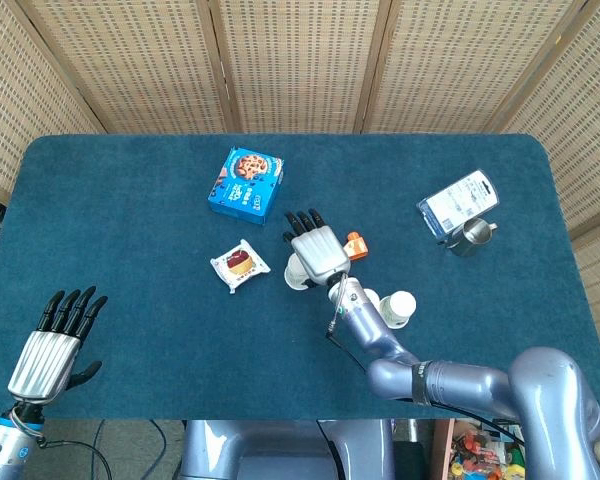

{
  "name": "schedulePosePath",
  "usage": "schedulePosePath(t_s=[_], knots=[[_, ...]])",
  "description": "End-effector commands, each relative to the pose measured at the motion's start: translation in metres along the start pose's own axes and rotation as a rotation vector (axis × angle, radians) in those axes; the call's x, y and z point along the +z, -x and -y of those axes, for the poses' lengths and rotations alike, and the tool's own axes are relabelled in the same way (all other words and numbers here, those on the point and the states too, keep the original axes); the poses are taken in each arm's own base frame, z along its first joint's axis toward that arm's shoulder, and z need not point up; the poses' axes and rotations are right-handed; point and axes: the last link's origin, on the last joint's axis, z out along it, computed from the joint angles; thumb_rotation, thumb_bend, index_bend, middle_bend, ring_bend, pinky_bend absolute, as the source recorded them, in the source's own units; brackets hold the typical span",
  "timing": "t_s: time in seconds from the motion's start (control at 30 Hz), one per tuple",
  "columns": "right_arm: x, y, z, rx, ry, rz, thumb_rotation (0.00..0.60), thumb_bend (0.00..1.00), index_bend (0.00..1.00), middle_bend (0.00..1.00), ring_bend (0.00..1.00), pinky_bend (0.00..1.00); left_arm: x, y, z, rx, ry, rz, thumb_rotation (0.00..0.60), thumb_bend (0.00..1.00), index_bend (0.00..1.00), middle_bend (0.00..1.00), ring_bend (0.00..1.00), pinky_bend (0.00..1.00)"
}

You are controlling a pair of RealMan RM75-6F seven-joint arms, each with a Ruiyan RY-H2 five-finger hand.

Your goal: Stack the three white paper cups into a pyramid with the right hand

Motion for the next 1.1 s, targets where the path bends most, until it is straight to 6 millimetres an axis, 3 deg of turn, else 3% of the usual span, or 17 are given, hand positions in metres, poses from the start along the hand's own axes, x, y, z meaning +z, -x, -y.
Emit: schedulePosePath(t_s=[0.03,0.5,0.7,0.83,1.03,1.1], knots=[[0.002,0.007,0.0,0.006,0.0,0.017,0.6,0.06,0.3,0.0,0.0,0.0,0.001,0.001,0.0,0.001,0.001,0.002,0.6,0.2,0.0,0.0,0.0,0.0],[0.012,0.024,-0.005,-0.008,0.008,0.03,0.6,0.06,0.42,0.0,0.0,0.0,0.002,0.003,0.0,0.001,0.0,0.014,0.6,0.2,0.0,0.0,0.0,0.0],[0.011,0.022,-0.006,-0.013,0.006,0.015,0.6,0.06,0.48,0.0,0.0,0.0,0.002,0.003,0.0,-0.001,0.0,0.013,0.6,0.2,0.0,0.0,0.0,0.0],[0.008,0.011,-0.007,-0.027,0.002,-0.013,0.6,0.06,0.48,0.0,0.0,0.0,0.001,0.002,0.0,-0.001,0.001,0.008,0.6,0.2,0.0,0.0,0.0,0.0],[-0.008,-0.031,-0.018,-0.076,0.028,-0.099,0.6,0.06,0.48,0.0,0.0,0.0,-0.001,0.0,-0.002,-0.003,0.009,0.003,0.6,0.2,0.0,0.0,0.0,0.0],[-0.013,-0.036,-0.022,-0.09,0.038,-0.106,0.6,0.06,0.48,0.0,0.0,0.0,-0.001,0.0,-0.002,-0.003,0.011,0.002,0.6,0.2,0.0,0.0,0.0,0.0]])
